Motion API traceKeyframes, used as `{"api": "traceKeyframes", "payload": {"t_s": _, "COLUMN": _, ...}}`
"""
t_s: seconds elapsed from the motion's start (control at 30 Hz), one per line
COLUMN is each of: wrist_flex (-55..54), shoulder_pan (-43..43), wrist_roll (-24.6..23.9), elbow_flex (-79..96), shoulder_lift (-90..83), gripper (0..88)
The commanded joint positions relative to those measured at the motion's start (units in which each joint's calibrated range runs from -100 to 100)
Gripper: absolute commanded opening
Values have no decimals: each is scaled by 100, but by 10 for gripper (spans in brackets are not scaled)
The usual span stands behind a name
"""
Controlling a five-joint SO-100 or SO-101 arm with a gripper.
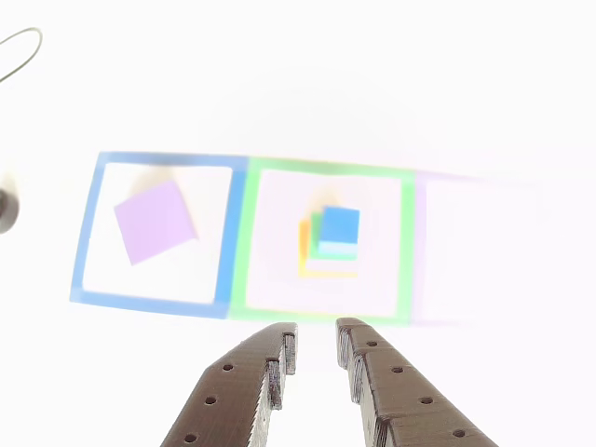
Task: Tower of hanoi
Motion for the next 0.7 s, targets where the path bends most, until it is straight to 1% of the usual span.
{"api": "traceKeyframes", "payload": {"t_s": 0.0, "wrist_flex": 676, "shoulder_pan": 525, "wrist_roll": 39, "elbow_flex": -825, "shoulder_lift": -113, "gripper": 2}}
{"api": "traceKeyframes", "payload": {"t_s": 0.17, "wrist_flex": 1000, "shoulder_pan": 784, "wrist_roll": 39, "elbow_flex": -1180, "shoulder_lift": -121, "gripper": 4}}
{"api": "traceKeyframes", "payload": {"t_s": 0.4, "wrist_flex": 1016, "shoulder_pan": 1292, "wrist_roll": 39, "elbow_flex": -1034, "shoulder_lift": -186, "gripper": 18}}
{"api": "traceKeyframes", "payload": {"t_s": 0.57, "wrist_flex": 563, "shoulder_pan": 1532, "wrist_roll": 39, "elbow_flex": -343, "shoulder_lift": -355, "gripper": 61}}
{"api": "traceKeyframes", "payload": {"t_s": 0.67, "wrist_flex": 12, "shoulder_pan": 1609, "wrist_roll": 39, "elbow_flex": 375, "shoulder_lift": -517, "gripper": 92}}
